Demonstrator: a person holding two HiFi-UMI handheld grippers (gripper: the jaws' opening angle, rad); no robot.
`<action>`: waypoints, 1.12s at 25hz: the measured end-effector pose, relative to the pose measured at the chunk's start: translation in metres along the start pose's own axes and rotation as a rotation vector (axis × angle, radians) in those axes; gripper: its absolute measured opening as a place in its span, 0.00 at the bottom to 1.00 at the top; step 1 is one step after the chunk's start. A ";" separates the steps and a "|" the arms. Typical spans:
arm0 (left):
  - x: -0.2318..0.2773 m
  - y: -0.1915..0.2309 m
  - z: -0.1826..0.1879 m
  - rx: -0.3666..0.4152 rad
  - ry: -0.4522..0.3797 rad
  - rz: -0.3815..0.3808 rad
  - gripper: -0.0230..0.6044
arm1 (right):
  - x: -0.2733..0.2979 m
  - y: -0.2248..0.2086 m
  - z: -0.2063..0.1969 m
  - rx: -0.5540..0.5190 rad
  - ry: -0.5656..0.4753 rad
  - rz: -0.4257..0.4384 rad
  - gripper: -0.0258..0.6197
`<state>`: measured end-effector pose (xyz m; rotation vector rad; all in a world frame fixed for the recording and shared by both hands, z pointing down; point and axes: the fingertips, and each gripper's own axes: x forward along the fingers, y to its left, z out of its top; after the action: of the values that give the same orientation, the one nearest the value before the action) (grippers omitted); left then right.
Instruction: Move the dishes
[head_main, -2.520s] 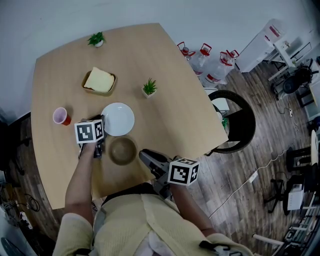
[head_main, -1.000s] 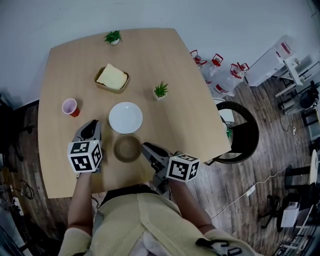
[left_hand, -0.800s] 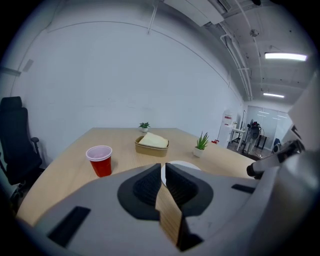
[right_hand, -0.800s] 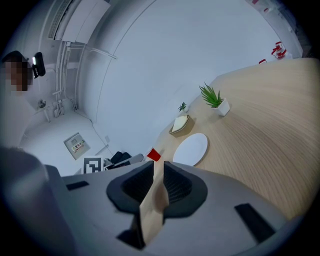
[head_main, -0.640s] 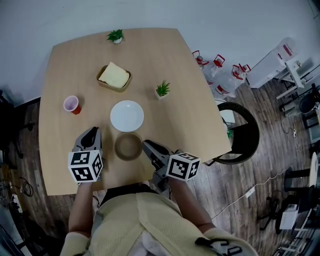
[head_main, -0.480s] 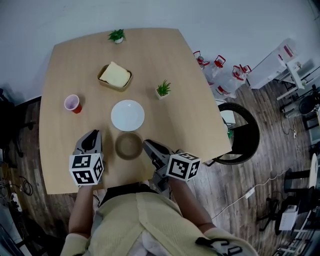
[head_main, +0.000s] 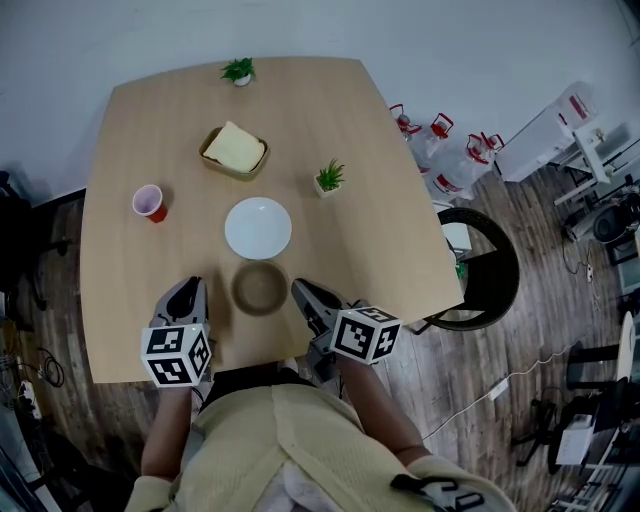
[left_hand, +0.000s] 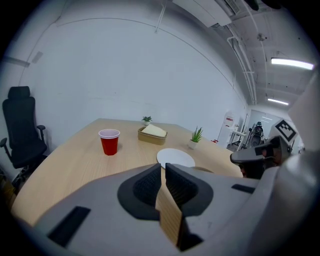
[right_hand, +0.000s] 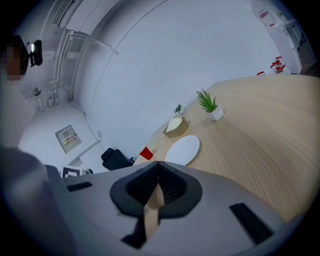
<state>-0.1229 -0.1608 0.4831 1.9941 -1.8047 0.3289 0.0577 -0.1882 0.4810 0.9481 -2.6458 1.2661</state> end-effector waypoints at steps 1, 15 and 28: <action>-0.002 0.000 -0.002 -0.003 0.002 0.001 0.10 | 0.000 0.000 -0.001 -0.003 0.002 -0.004 0.06; -0.019 0.000 -0.020 -0.036 0.031 0.001 0.10 | -0.001 0.002 -0.002 -0.062 -0.014 -0.055 0.06; -0.014 -0.009 -0.017 -0.052 0.019 -0.045 0.10 | 0.001 -0.001 -0.006 -0.054 -0.018 -0.077 0.06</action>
<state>-0.1141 -0.1398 0.4902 1.9855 -1.7367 0.2837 0.0561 -0.1850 0.4861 1.0472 -2.6142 1.1701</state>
